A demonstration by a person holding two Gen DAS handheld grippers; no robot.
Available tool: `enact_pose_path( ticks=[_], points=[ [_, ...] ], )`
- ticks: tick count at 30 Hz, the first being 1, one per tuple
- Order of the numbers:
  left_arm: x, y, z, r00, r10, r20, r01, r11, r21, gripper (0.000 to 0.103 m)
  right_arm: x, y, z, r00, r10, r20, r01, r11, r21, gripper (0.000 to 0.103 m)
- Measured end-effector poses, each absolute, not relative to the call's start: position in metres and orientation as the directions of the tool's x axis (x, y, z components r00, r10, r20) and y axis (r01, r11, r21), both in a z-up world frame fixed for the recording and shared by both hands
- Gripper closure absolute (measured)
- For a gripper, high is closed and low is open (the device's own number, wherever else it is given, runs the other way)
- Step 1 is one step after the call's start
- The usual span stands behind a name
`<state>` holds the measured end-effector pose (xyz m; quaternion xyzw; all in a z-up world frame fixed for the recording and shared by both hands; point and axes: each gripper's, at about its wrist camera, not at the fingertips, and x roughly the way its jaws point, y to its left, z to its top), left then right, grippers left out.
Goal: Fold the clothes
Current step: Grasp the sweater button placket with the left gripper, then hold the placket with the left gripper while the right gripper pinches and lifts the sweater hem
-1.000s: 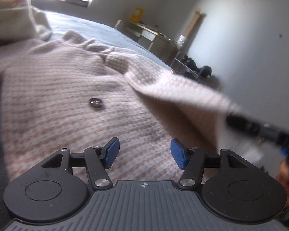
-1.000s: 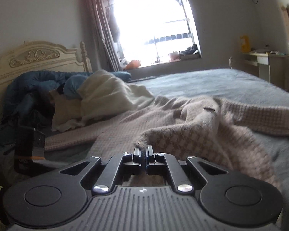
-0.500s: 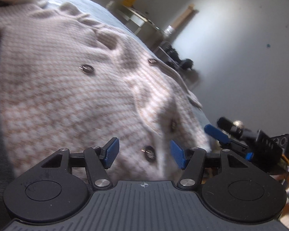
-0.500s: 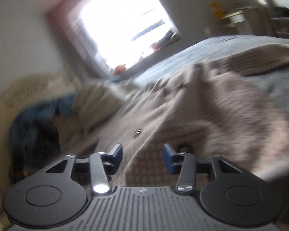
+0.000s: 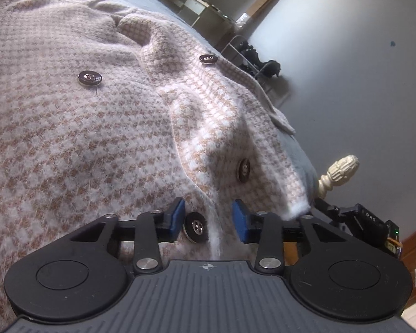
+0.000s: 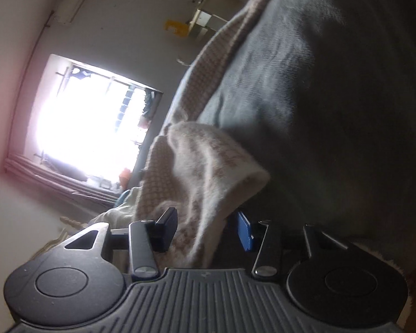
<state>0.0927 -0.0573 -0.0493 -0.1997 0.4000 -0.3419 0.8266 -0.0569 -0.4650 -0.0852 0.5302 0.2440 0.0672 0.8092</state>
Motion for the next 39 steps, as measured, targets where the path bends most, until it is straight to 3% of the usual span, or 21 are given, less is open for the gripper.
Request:
enact_pose_path(
  ticks=[1, 3, 5, 9, 14, 19, 21, 23, 28, 31, 34, 39],
  points=[
    [0.093, -0.057, -0.049, 0.446, -0.725, -0.525, 0.399, 0.686, -0.609, 0.088, -0.054, -0.465, -0.087, 0.871, 0.364, -0.33, 0.158, 0.428, 0.89, 0.06],
    [0.093, -0.057, -0.049, 0.447, -0.722, -0.528, 0.387, 0.689, -0.614, 0.097, -0.049, -0.466, -0.089, 0.875, 0.356, -0.327, 0.16, 0.425, 0.891, 0.071],
    [0.092, -0.056, -0.047, 0.45, -0.719, -0.529, 0.374, 0.69, -0.62, 0.098, -0.048, -0.466, -0.085, 0.889, 0.331, -0.317, 0.146, 0.451, 0.881, 0.091],
    [0.082, -0.053, -0.04, 0.423, -0.77, -0.477, 0.36, 0.626, -0.692, 0.101, -0.048, -0.464, -0.066, 0.917, 0.276, -0.289, 0.105, 0.53, 0.841, 0.1],
    [0.064, -0.07, -0.04, 0.416, -0.761, -0.498, 0.414, 0.646, -0.641, 0.101, -0.048, -0.468, -0.054, 0.93, 0.203, -0.307, 0.117, 0.627, 0.77, 0.1],
    [0.063, -0.083, -0.058, 0.424, -0.73, -0.536, 0.414, 0.682, -0.602, 0.101, -0.033, -0.465, -0.08, 0.848, 0.182, -0.498, 0.232, 0.716, 0.658, 0.099],
    [0.062, -0.082, -0.06, 0.431, -0.733, -0.527, 0.423, 0.679, -0.6, 0.101, -0.038, -0.462, -0.07, 0.836, 0.186, -0.516, 0.228, 0.738, 0.635, 0.086],
    [0.06, -0.08, -0.062, 0.434, -0.737, -0.518, 0.437, 0.675, -0.594, 0.101, -0.048, -0.456, -0.049, 0.847, 0.13, -0.516, 0.235, 0.778, 0.582, 0.053],
    [0.059, -0.078, -0.069, 0.436, -0.762, -0.479, 0.482, 0.647, -0.591, 0.099, -0.053, -0.431, 0.015, 0.88, -0.004, -0.475, 0.22, 0.89, 0.4, 0.053],
    [0.062, -0.076, -0.075, 0.427, -0.782, -0.453, 0.504, 0.622, -0.599, 0.099, -0.026, -0.379, 0.053, 0.907, 0.065, -0.417, 0.046, 0.967, 0.25, 0.053],
    [0.064, -0.073, -0.081, 0.42, -0.803, -0.422, 0.514, 0.594, -0.619, 0.098, 0.018, -0.302, 0.079, 0.915, 0.15, -0.374, -0.165, 0.986, -0.007, 0.053],
    [0.062, -0.069, -0.088, 0.429, -0.821, -0.377, 0.526, 0.566, -0.635, 0.098, 0.122, -0.182, 0.065, 0.876, 0.217, -0.431, -0.397, 0.833, -0.386, 0.063]
  ],
)
